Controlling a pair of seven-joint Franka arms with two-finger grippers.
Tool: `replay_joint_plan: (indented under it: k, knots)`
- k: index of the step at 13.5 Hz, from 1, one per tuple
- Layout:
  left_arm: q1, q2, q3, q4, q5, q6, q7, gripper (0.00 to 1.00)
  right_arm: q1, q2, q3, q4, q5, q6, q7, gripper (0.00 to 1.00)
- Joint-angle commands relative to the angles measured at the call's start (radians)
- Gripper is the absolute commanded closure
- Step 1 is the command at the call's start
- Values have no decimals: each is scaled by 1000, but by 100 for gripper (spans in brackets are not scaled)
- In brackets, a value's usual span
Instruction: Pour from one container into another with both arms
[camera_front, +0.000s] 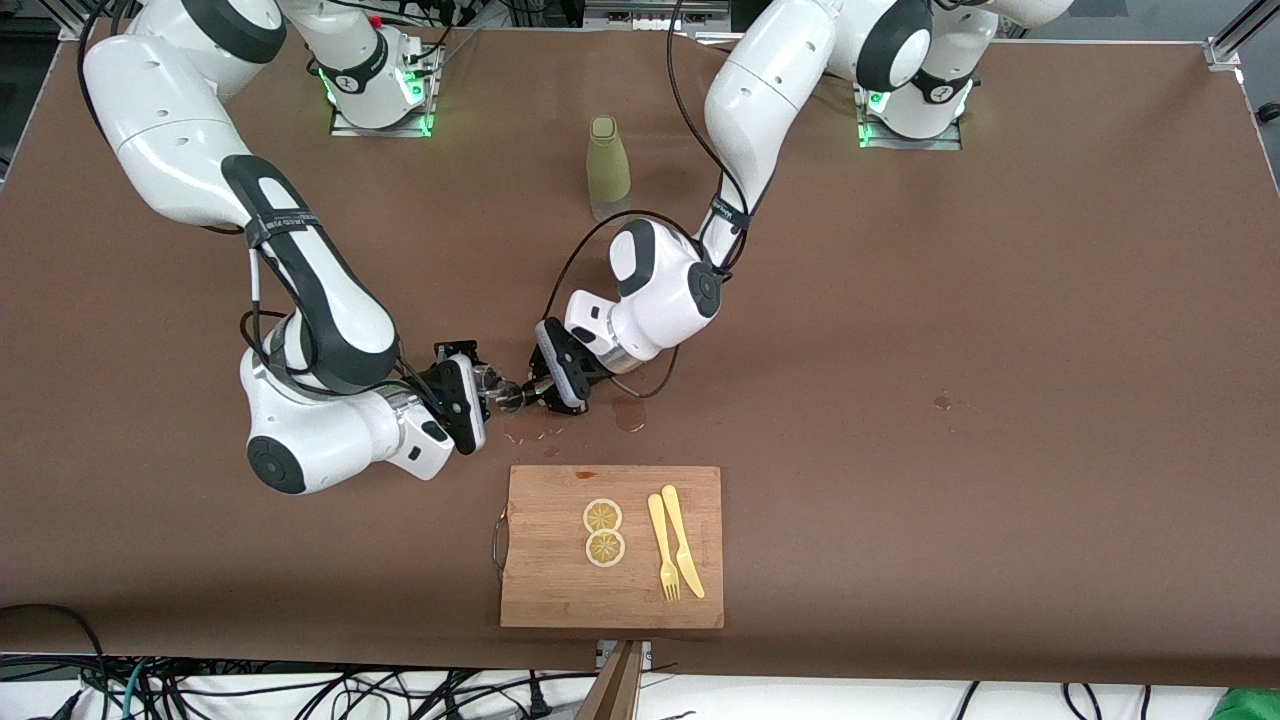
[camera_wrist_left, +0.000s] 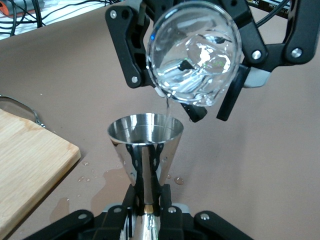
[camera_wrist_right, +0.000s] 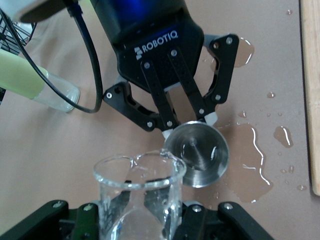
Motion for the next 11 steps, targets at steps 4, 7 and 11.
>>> replay_joint_plan:
  k: [4,7,11]
  knots:
    - [-1,22,12,44,-22,10,-3,100,-5,-8,17,6,-29,-21,18,79]
    - [0,18,12,44,-22,10,2,100,-7,-8,26,6,-23,-20,-6,78]
    - [3,-1,10,44,-25,10,40,100,-37,-10,23,6,40,-21,-91,78]
